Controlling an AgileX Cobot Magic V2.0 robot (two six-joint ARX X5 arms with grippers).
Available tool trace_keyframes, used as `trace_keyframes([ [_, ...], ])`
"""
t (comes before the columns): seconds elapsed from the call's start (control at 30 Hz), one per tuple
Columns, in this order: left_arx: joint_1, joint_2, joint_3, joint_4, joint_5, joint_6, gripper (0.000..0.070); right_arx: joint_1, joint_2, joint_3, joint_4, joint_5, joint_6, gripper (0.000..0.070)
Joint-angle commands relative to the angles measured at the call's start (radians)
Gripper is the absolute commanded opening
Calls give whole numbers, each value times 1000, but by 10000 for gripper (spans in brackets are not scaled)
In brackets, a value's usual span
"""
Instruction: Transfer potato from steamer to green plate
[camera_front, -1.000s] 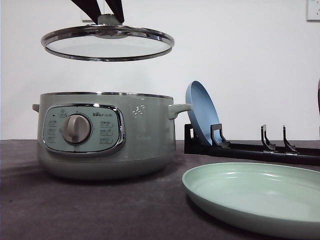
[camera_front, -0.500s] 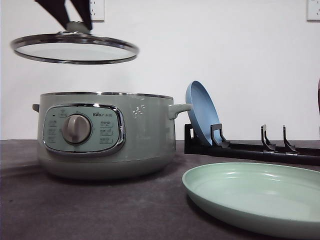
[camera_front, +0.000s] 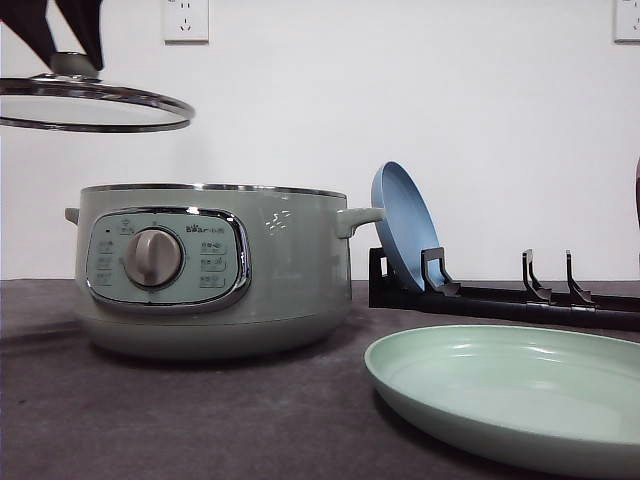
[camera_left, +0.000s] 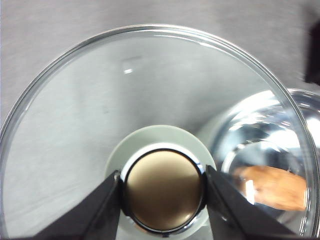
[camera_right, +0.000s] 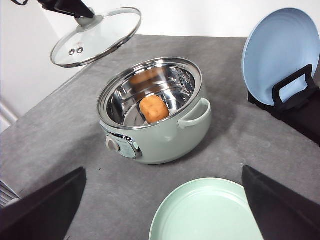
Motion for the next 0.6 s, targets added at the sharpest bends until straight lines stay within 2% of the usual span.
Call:
trace_keyframes([
  [0.0, 11, -20, 45, 31, 8, 1, 0, 3, 14, 16, 10, 0, 16, 628],
  [0.17, 39, -20, 45, 31, 8, -3, 0, 5, 95, 27, 32, -20, 44, 628],
  [0.33, 45, -20, 45, 31, 8, -3, 0, 12, 275, 89, 73, -84, 37, 626],
  [0.4, 45, -20, 45, 31, 8, -3, 0, 26, 352, 124, 78, -90, 25, 626],
  [0.57, 45, -20, 45, 32, 8, -3, 0, 105, 605, 272, 78, -87, -59, 620],
])
